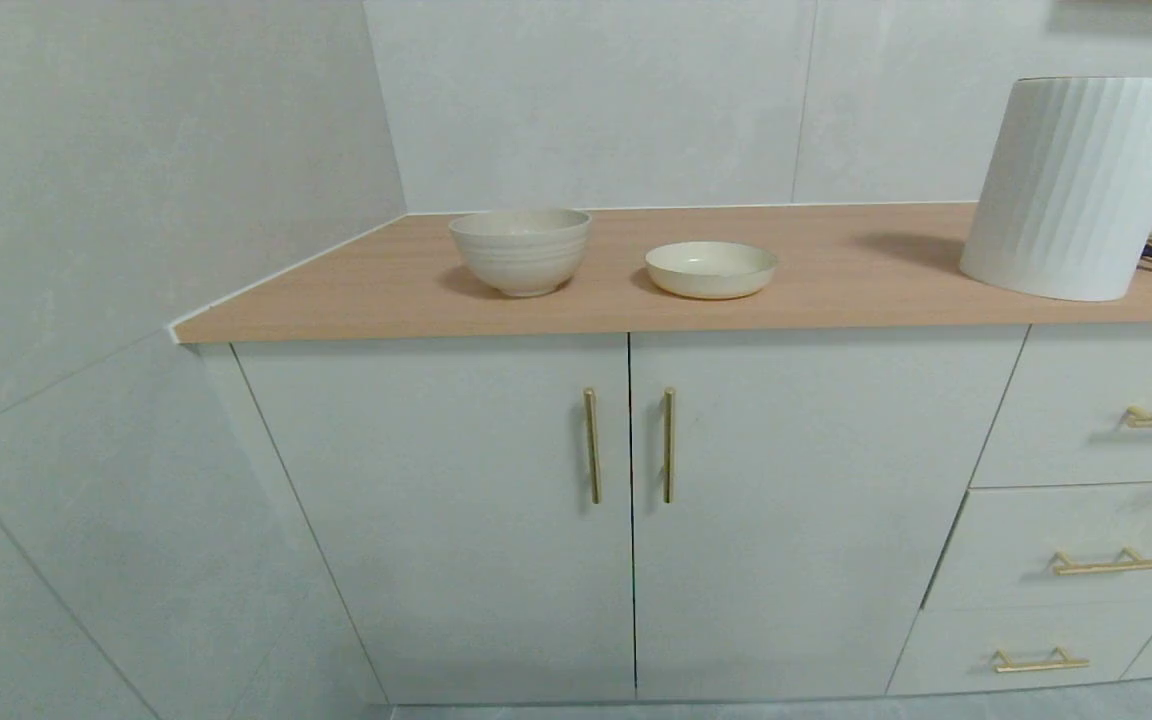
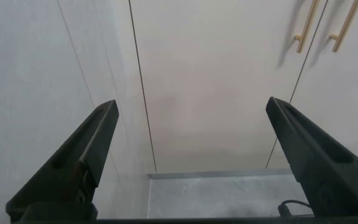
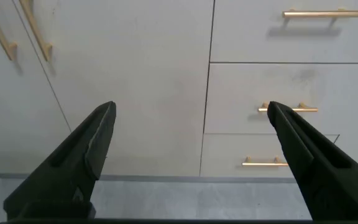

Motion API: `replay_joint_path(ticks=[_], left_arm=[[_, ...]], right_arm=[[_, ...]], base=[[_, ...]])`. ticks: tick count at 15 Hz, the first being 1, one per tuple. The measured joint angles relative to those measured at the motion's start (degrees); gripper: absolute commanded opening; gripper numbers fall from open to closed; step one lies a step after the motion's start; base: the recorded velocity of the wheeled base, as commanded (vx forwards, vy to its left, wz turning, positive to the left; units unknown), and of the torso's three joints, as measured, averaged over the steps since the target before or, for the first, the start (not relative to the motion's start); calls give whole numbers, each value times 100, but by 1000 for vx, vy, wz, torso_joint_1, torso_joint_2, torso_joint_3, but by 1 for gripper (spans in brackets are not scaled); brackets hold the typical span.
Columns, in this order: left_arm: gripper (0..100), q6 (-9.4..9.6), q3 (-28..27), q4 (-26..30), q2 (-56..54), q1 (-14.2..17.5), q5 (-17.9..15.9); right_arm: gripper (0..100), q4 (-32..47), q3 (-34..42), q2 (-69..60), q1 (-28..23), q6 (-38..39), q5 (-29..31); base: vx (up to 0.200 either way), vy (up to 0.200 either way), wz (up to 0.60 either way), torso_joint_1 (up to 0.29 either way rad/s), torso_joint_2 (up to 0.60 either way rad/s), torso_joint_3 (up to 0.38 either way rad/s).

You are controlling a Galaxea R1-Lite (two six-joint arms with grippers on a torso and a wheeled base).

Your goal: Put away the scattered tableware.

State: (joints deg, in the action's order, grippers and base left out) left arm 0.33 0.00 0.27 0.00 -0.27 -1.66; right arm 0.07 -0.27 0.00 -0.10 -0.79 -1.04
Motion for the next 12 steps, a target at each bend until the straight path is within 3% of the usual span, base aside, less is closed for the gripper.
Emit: replay_joint_path(ticks=[5, 12], left_arm=[[100, 2, 0, 0, 0, 0, -1], [100, 0, 0, 0, 0, 0, -1]], right_arm=[[100, 72, -1178, 1000, 458, 446, -714], [100, -155, -2509, 4383, 1484, 390, -1634]], base=[[0, 0, 0, 0, 0, 0], [0, 0, 0, 0, 0, 0]])
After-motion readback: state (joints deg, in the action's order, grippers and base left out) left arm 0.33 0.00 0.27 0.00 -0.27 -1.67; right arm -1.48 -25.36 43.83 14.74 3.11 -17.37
